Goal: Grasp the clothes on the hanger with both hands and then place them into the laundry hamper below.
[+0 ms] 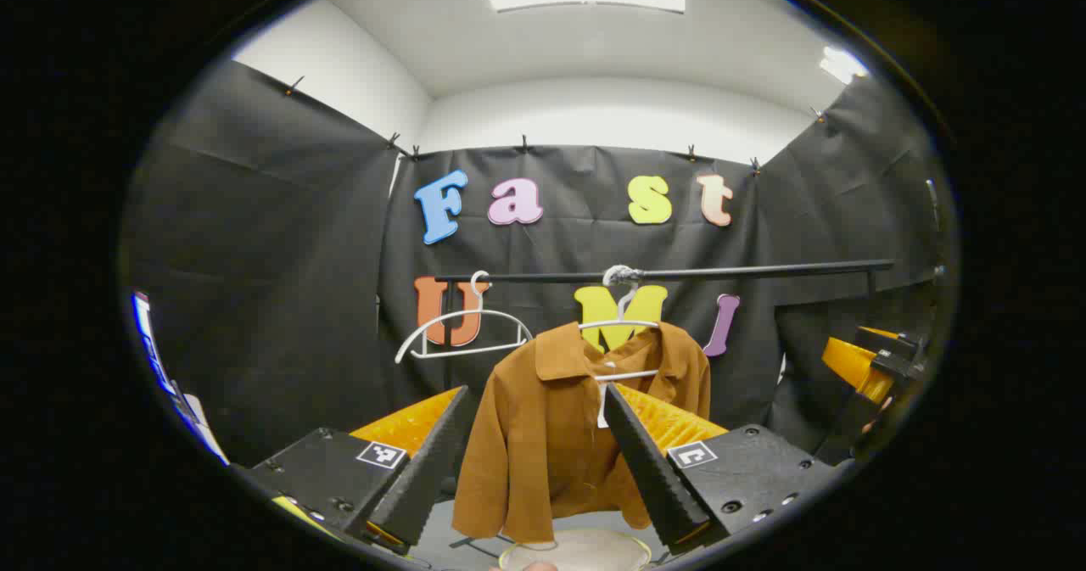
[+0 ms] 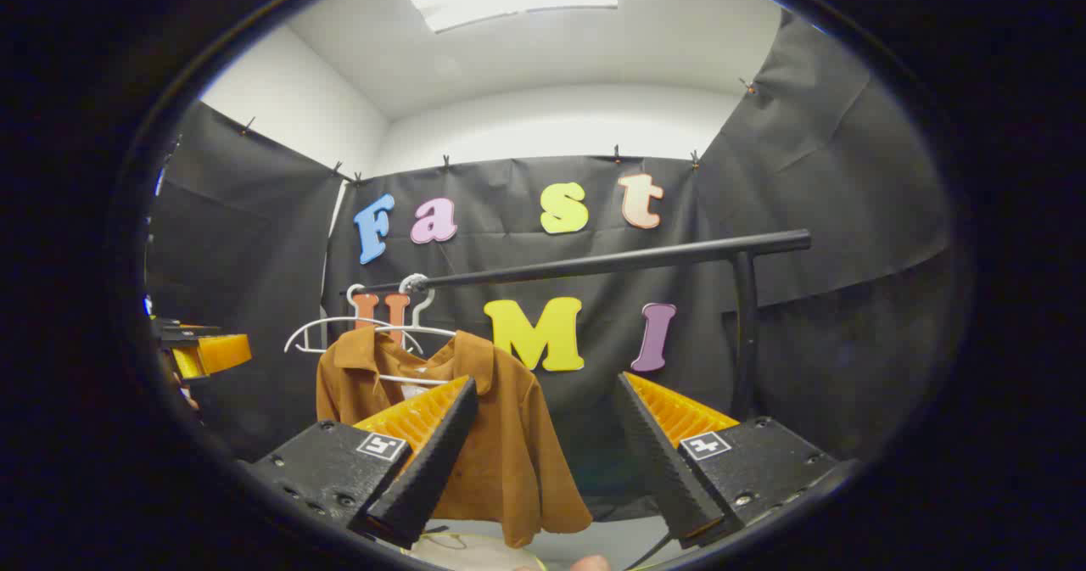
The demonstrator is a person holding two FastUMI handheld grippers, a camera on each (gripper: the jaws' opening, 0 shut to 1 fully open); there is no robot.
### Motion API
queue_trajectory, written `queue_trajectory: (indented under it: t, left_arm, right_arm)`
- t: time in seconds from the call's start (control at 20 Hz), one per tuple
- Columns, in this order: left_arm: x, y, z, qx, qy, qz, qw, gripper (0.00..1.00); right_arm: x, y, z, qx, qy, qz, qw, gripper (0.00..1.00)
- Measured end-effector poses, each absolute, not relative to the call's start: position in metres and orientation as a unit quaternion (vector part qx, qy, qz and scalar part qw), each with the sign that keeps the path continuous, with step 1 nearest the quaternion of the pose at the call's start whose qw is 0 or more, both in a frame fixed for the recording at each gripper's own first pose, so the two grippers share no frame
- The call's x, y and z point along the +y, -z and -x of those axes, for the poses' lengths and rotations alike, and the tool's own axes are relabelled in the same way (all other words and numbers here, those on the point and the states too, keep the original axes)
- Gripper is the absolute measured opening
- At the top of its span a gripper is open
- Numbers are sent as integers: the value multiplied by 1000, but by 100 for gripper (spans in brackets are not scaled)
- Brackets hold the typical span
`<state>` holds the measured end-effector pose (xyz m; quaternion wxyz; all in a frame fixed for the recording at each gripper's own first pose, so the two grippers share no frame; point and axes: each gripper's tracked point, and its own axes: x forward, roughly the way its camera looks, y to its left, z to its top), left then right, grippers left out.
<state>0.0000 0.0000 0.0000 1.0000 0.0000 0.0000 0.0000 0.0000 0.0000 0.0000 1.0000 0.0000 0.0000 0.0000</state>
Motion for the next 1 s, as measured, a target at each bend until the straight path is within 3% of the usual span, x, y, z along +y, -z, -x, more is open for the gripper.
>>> queue_trajectory:
  t: [0.2, 0.3, 0.35, 0.4, 0.55, 1.0]
  left_arm:
    - [-3, -1, -1, -2, -7, 1, 1000, 100]
    - [-6, -1, -4, -7, -8, 2, 1000, 91]
    - [-8, 1, -5, -6, -8, 3, 1000, 96]
    - [-11, 2, -5, -3, -5, 3, 1000, 93]
    - [-13, 3, -1, -2, -2, -4, 1000, 100]
    - [-15, 23, -3, 17, 18, 17, 1000, 100]
  right_arm:
    - [-3, 7, -3, 15, -6, 1, 1000, 100]
    - [-8, 5, -2, 10, -6, 9, 1000, 100]
    - [-12, 5, -2, 7, -2, 9, 1000, 100]
    - [-14, 8, -1, 7, 4, 8, 1000, 100]
    - [-6, 14, -1, 15, -5, 4, 1000, 100]
    - [26, 37, -16, 50, -16, -4, 999, 100]
